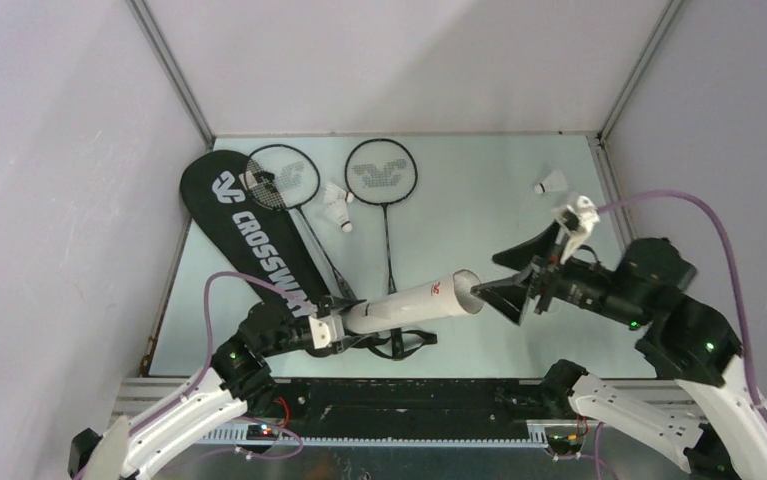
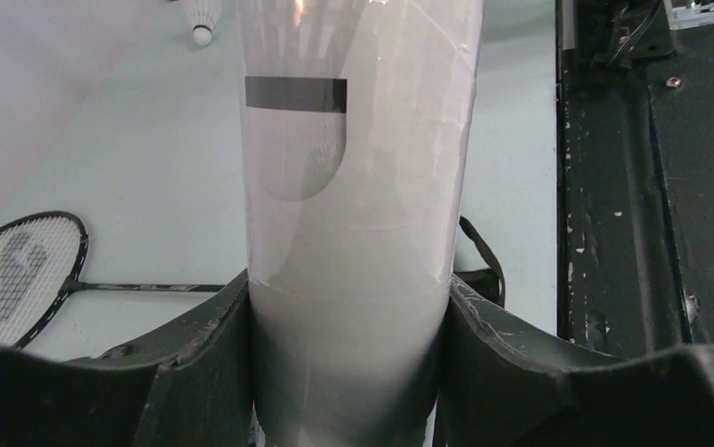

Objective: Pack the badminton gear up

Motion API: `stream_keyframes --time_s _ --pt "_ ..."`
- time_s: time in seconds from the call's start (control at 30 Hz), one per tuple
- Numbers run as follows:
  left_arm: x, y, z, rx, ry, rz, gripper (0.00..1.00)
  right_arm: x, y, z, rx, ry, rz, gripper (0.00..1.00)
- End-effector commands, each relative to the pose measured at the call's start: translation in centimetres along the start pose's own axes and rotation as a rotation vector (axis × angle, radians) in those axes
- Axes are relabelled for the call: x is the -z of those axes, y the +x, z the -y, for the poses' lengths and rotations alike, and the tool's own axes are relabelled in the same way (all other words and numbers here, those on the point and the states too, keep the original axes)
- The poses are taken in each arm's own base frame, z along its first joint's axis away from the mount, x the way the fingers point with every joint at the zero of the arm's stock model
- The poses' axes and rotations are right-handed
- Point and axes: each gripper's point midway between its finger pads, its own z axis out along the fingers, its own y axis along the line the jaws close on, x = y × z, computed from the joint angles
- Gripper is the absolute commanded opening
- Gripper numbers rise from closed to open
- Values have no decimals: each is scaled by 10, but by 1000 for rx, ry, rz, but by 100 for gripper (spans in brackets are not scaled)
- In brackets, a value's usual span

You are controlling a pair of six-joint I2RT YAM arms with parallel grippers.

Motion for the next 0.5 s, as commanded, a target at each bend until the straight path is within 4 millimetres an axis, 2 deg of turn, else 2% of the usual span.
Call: stream_keyframes --time_s 0.0,0.03,0.13,0.2,0.23,0.27,0.3,0.33,0.37,0.4,0.43,0.47 --pt "-2 -32 -5 -79 0 118 24 27 -46 2 49 78 203 94" --pt "-2 -33 -5 -80 -3 123 24 30 -50 5 38 101 226 98" --pt "-1 -34 -12 -69 -46 127 23 39 -66 29 17 249 317 99" --pt "0 -37 -17 -64 -72 133 22 40 -72 53 5 379 345 99" --pt "0 -39 -18 -61 -81 142 22 39 -74 72 -1 479 351 99" --pt "1 -40 -22 -60 -103 146 22 39 -74 83 -3 532 351 99" --pt "2 -43 -25 -52 -122 162 22 37 -75 106 -7 642 345 99" --pt "3 -44 -31 -48 -157 167 22 36 -76 118 -10 693 344 99" --pt "5 -46 -39 -33 -205 180 22 34 -77 143 -18 785 324 99" --pt "6 -49 -44 -24 -234 192 22 33 -77 156 -25 820 315 99" --pt "8 -53 -52 -3 -287 213 22 30 -77 187 -66 875 288 99" --pt "10 -54 -57 8 -315 221 22 29 -76 202 -94 885 277 99"
